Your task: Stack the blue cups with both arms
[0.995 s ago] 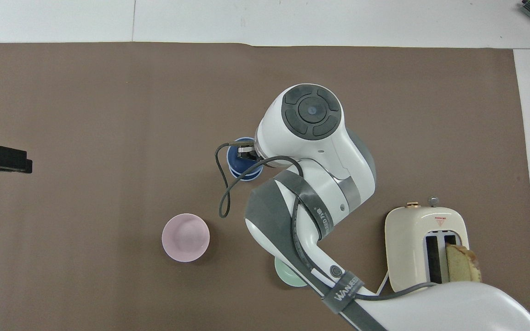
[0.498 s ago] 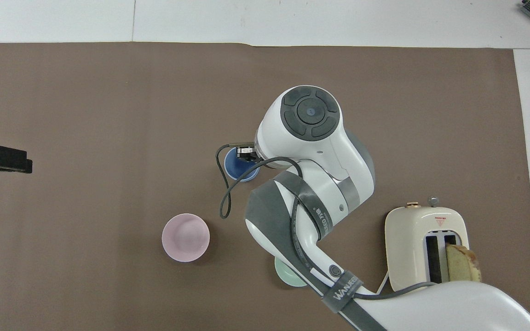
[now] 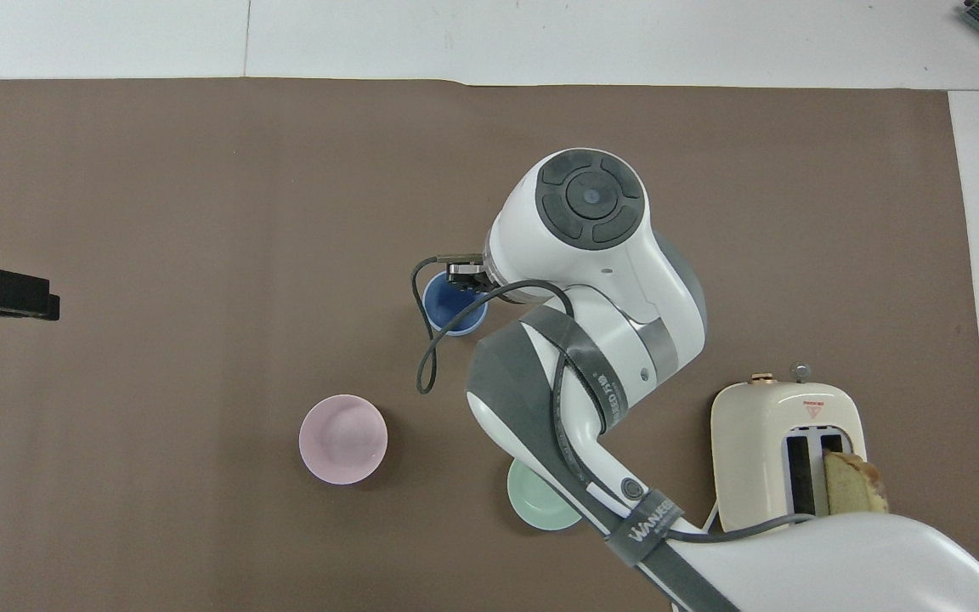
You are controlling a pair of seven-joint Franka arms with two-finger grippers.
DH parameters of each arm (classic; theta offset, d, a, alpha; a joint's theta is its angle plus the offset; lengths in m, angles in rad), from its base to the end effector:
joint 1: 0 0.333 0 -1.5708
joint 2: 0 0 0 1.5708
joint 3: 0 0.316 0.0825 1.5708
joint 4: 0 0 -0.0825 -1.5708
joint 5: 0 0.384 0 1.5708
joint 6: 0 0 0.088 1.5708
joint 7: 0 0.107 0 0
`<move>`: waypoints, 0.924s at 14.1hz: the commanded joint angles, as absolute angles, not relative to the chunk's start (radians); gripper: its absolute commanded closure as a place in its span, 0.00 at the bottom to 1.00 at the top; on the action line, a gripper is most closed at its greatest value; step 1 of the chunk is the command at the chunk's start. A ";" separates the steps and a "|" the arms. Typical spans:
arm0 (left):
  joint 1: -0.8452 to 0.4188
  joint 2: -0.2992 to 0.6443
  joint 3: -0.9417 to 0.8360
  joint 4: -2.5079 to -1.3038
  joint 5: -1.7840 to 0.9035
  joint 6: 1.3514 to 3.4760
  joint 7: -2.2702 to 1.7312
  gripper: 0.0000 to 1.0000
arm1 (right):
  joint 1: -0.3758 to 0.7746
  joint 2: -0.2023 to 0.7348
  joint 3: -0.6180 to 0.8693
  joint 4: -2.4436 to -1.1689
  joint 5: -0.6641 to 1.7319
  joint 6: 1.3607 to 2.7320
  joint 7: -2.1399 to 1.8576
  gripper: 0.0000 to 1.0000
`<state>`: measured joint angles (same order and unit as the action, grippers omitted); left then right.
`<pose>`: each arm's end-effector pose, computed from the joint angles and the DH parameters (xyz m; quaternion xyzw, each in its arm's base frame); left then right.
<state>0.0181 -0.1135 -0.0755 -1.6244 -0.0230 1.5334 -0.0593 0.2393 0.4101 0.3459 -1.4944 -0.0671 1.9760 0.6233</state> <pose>0.5139 -0.0346 0.6565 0.9999 0.0006 0.0106 0.0078 0.5915 0.3449 0.4550 -0.9979 0.0238 -0.0191 0.0565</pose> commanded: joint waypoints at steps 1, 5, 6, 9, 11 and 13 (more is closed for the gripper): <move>0.011 -0.120 -0.067 -1.620 -0.034 1.519 -0.057 0.00 | 0.175 0.399 0.360 -1.494 -0.097 1.944 0.582 0.00; 0.011 -0.120 -0.067 -1.620 -0.034 1.519 -0.057 0.00 | 0.091 0.367 0.357 -1.470 -0.098 1.817 0.535 0.00; 0.011 -0.120 -0.067 -1.620 -0.034 1.519 -0.057 0.00 | 0.068 0.351 0.354 -1.470 -0.100 1.787 0.523 0.00; 0.011 -0.120 -0.067 -1.620 -0.034 1.519 -0.057 0.00 | -0.012 0.310 0.351 -1.470 -0.101 1.750 0.447 0.00; 0.011 -0.120 -0.067 -1.620 -0.034 1.519 -0.057 0.00 | -0.067 0.279 0.351 -1.470 -0.103 1.741 0.399 0.00; 0.011 -0.120 -0.067 -1.620 -0.034 1.519 -0.057 0.00 | -0.109 0.256 0.347 -1.468 -0.106 1.686 0.335 0.00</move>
<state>0.0181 -0.1135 -0.0755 -1.6244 -0.0230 1.5333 -0.0592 -0.0702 0.2847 0.3404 -1.4633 -0.0889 1.7335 0.3927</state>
